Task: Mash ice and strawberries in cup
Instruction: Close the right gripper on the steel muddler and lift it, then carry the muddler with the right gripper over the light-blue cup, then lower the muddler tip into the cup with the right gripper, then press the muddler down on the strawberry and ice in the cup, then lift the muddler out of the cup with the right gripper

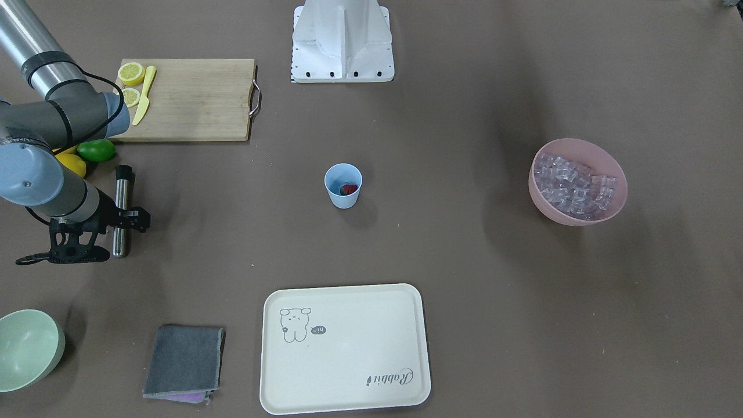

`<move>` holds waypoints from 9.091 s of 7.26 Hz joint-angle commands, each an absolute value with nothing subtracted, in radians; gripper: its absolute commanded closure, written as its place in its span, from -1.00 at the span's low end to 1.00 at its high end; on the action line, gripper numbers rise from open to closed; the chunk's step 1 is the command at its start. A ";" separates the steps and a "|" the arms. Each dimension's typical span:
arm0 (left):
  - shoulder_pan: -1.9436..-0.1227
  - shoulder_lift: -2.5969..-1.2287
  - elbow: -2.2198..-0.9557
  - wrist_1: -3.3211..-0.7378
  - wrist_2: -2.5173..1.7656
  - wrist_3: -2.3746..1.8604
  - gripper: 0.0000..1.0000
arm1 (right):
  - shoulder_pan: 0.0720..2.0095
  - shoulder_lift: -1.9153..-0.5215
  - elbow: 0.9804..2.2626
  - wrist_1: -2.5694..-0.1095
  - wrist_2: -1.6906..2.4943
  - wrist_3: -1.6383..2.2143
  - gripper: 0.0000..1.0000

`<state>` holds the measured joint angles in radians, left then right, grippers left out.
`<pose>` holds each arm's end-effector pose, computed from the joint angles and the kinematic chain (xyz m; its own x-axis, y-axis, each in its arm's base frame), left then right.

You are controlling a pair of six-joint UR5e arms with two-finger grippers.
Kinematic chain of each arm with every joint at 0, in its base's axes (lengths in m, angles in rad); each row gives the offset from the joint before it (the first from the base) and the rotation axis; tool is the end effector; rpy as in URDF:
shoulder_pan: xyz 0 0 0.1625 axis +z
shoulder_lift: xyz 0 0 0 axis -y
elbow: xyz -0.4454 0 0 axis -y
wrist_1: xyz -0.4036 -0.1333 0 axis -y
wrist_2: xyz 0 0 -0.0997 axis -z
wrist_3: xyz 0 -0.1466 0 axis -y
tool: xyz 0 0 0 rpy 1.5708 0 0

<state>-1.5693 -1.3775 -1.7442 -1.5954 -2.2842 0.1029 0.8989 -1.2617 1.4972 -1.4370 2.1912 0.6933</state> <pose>-0.0367 -0.4182 0.7180 0.7520 0.1069 -0.6505 -0.0792 0.9943 0.0719 -0.3757 -0.5496 0.5679 0.7603 -0.0494 0.6477 0.1230 0.9900 -0.0689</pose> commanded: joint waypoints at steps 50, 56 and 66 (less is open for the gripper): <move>-1.571 -1.374 -1.687 -1.595 -2.289 0.098 -0.98 | 0.437 -0.991 1.549 -0.333 1.490 0.371 1.00; -1.571 -1.378 -1.687 -1.595 -2.289 0.097 -0.98 | 0.448 -0.956 1.474 -0.251 1.488 0.377 1.00; -1.566 -1.378 -1.655 -1.594 -2.295 0.104 -0.98 | 0.604 -0.998 2.032 -1.432 1.721 1.032 1.00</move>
<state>-1.5681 -1.3768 -1.6585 -1.5950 -2.2948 0.1039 0.5487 -0.9687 2.0196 -1.3509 1.5972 0.8851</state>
